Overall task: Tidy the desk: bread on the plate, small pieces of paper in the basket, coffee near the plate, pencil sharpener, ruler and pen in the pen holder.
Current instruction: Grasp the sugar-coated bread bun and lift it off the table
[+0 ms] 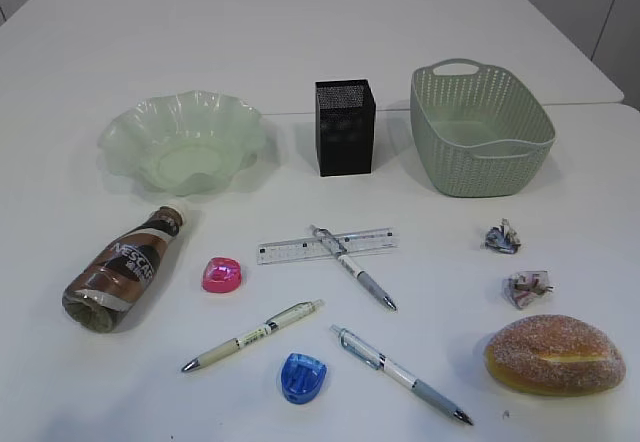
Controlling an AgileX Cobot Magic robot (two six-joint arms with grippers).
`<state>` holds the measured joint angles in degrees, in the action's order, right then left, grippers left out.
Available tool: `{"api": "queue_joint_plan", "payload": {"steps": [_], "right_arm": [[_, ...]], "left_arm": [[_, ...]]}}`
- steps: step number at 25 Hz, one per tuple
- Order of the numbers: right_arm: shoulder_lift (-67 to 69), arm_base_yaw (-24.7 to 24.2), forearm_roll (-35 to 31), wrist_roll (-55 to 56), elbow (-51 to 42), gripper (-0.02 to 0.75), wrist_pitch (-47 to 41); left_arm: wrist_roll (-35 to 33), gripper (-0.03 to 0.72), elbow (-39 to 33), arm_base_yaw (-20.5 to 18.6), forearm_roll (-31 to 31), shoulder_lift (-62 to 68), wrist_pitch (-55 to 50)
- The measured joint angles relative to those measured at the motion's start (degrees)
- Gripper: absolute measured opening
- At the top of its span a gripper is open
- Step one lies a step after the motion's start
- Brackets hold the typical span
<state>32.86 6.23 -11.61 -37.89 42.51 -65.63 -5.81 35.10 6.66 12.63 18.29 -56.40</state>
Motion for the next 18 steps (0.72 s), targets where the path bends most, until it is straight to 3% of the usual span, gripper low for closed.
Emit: {"api": "queue_joint_plan", "payload": {"steps": [12,18], "right_arm": [[1.56,0.0,-0.97,-9.05,0.13,0.458,-2.14],[9.13,0.0,-0.97,-15.48,0.27,0.458,-2.08]], "left_arm": [[0.0,0.267,0.0,0.0,0.38,0.0,0.53],[0.0,0.267,0.0,0.0,0.6,0.0,0.67]]}}
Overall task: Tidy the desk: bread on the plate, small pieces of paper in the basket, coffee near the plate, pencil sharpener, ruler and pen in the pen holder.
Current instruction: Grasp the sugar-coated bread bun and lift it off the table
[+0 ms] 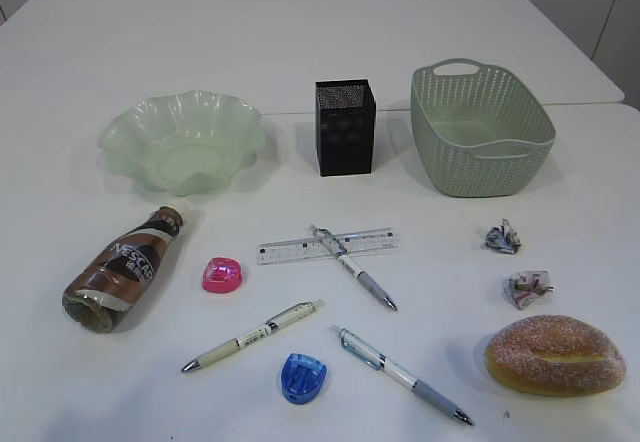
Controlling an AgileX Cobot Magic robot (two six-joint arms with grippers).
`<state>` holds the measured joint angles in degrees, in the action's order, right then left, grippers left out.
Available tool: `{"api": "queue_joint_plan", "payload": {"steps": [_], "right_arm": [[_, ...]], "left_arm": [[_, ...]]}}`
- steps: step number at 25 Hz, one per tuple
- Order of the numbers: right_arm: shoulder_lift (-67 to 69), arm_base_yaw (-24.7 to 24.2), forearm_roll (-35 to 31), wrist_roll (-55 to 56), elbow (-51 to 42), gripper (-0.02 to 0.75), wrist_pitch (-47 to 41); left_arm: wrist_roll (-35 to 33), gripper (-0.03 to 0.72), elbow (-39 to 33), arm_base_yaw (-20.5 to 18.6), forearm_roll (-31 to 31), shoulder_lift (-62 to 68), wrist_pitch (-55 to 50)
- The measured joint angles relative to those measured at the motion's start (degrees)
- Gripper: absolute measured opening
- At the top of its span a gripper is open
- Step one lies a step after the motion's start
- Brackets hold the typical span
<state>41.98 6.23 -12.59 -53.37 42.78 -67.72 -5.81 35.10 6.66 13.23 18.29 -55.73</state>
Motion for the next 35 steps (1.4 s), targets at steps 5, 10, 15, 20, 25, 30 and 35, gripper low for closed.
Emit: {"api": "queue_joint_plan", "payload": {"steps": [5,10,15,20,25,30,35], "right_arm": [[6.69,0.0,0.53,-5.89,2.92,0.458,0.58],[13.65,0.0,0.63,-8.38,6.41,0.458,0.58],[18.93,0.0,-0.64,-9.66,8.91,0.458,0.71],[20.18,0.0,-3.22,-10.3,8.97,0.458,4.37],[20.18,0.0,-5.18,-11.49,8.97,0.458,6.87],[20.18,0.0,-4.51,-12.51,8.97,0.458,6.91],[20.18,0.0,-1.14,-12.73,8.97,0.458,6.91]], "left_arm": [[0.0,0.267,0.0,0.0,0.46,0.0,0.19],[0.0,0.267,0.0,1.08,1.18,0.0,0.22],[0.0,0.267,0.0,2.32,1.3,0.0,0.22],[0.0,0.267,0.0,2.37,1.4,0.0,0.22],[0.0,0.267,0.0,2.37,1.44,0.0,0.22],[0.0,0.267,0.0,2.37,1.53,0.0,0.26],[0.0,0.267,0.0,2.46,1.64,0.0,0.35]]}}
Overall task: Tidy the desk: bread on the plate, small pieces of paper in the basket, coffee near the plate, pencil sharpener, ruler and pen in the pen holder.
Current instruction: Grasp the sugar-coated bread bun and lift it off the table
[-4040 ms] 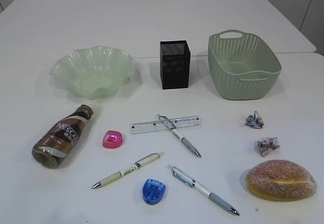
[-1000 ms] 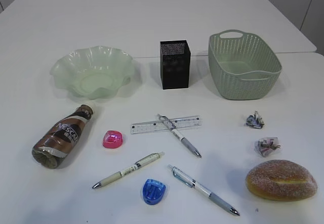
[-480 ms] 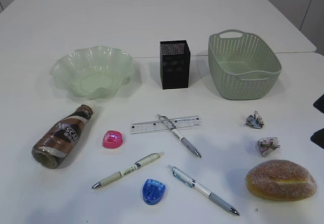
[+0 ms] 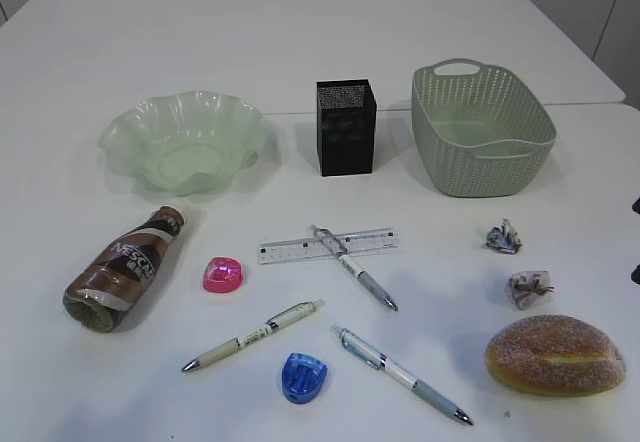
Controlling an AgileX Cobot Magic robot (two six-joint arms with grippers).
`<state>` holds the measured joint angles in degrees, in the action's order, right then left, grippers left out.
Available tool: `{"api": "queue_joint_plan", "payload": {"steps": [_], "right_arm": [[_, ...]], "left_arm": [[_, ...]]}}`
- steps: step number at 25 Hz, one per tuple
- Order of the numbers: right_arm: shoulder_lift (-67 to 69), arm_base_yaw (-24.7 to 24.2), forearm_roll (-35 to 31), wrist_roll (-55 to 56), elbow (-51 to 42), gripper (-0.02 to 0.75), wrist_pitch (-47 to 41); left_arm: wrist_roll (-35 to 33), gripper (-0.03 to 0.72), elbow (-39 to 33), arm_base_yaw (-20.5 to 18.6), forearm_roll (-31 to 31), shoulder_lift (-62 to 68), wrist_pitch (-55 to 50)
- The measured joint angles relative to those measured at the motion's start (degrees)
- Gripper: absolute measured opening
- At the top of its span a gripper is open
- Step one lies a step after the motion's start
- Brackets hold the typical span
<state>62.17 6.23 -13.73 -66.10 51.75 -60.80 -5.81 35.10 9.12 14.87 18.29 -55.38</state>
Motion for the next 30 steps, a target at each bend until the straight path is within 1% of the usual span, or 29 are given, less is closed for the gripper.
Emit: {"api": "queue_joint_plan", "payload": {"steps": [8,12,20,21,27,29,30], "right_arm": [[0.0,0.0,5.14,2.34,-0.1,0.458,-0.33],[0.52,0.0,5.53,3.06,-2.08,0.458,-0.33],[0.76,0.0,5.53,2.8,-7.78,0.458,6.11],[0.76,0.0,5.53,2.21,-8.98,0.458,7.91],[0.84,0.0,6.46,-1.19,-12.43,0.459,10.96],[0.97,0.0,6.61,-1.91,-12.9,0.461,11.25],[1.65,0.0,6.85,-3.29,-13.42,0.482,11.93]], "left_arm": [[0.0,0.267,0.0,0.0,0.0,0.0,0.04],[0.0,0.267,0.0,0.0,0.0,0.0,0.04],[0.0,0.267,0.0,0.0,0.22,0.0,0.04],[0.0,0.267,0.0,0.0,0.22,0.0,0.04],[0.0,0.267,0.0,0.0,0.37,0.0,0.04],[0.0,0.267,0.0,0.0,0.47,0.0,0.04],[0.0,0.267,0.0,0.0,0.47,0.0,0.04]]}}
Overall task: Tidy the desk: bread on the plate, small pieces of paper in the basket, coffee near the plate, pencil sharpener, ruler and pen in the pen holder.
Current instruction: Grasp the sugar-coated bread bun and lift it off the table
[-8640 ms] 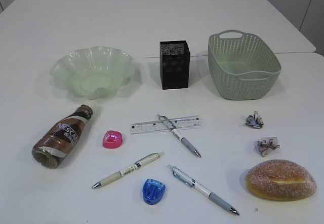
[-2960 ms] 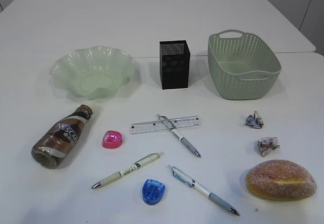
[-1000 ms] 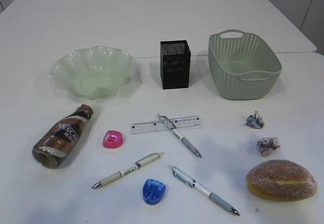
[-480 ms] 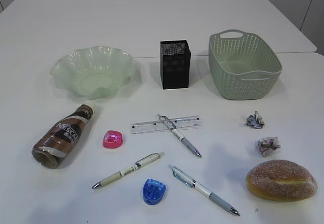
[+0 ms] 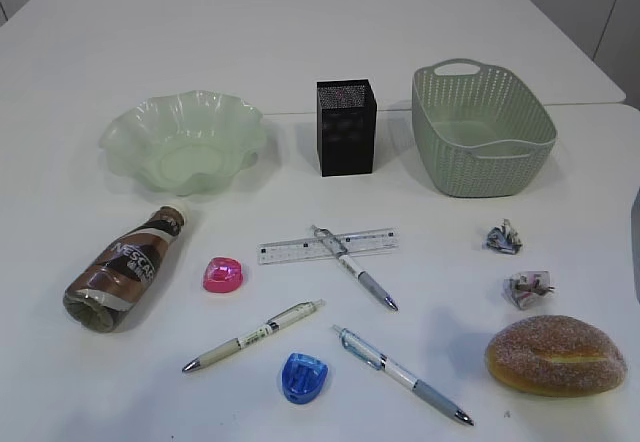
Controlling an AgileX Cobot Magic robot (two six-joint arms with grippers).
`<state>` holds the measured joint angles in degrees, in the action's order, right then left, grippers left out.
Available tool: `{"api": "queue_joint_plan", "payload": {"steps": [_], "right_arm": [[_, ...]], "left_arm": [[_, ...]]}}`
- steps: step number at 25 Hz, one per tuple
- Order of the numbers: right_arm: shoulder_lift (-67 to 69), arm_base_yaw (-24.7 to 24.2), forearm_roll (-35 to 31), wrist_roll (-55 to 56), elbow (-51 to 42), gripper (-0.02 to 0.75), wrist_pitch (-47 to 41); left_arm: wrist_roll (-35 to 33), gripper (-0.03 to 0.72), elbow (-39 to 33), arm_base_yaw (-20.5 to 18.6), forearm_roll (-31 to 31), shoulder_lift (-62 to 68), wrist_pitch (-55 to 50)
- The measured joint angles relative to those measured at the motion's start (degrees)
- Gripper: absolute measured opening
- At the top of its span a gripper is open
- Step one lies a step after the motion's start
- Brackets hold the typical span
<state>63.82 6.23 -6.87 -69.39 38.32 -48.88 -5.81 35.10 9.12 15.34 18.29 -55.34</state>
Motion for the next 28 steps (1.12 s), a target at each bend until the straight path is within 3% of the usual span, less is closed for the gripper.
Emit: {"api": "queue_joint_plan", "payload": {"steps": [5,28], "right_arm": [[3.38,0.0,0.81,-1.44,-0.14,0.552,2.19],[19.76,0.0,3.89,-4.95,-0.14,0.563,12.18]], "left_arm": [[0.0,0.267,0.0,0.0,0.0,0.0,0.0],[0.0,0.267,0.0,0.0,0.21,0.0,0.0]]}}
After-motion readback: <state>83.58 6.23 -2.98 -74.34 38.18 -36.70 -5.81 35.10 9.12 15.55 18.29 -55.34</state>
